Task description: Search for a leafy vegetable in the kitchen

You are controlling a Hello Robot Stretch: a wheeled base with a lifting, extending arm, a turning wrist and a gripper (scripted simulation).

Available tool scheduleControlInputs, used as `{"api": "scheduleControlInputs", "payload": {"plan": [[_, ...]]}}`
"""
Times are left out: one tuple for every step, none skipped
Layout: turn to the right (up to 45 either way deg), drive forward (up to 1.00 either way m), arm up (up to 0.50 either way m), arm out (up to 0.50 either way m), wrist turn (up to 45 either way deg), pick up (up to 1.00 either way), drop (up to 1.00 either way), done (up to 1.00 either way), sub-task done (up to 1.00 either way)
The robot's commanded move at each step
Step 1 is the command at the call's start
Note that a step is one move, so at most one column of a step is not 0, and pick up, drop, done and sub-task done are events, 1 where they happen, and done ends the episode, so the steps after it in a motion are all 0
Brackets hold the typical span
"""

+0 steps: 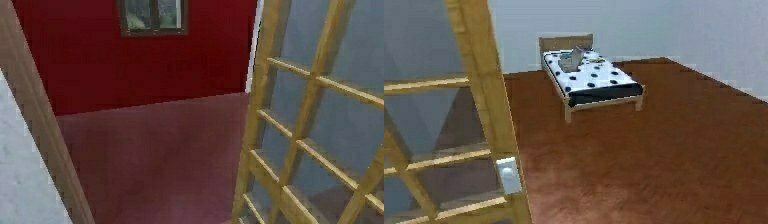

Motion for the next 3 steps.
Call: {"api": "scheduleControlInputs", "payload": {"plan": [[0.0,1.0,0.0,0.0,0.0,0.0,0.0,0.0,0.0],[12.0,0.0,0.0,0.0,0.0,0.0,0.0,0.0,0.0],[0.0,0.1,0.0,0.0,0.0,0.0,0.0,0.0,0.0]]}}
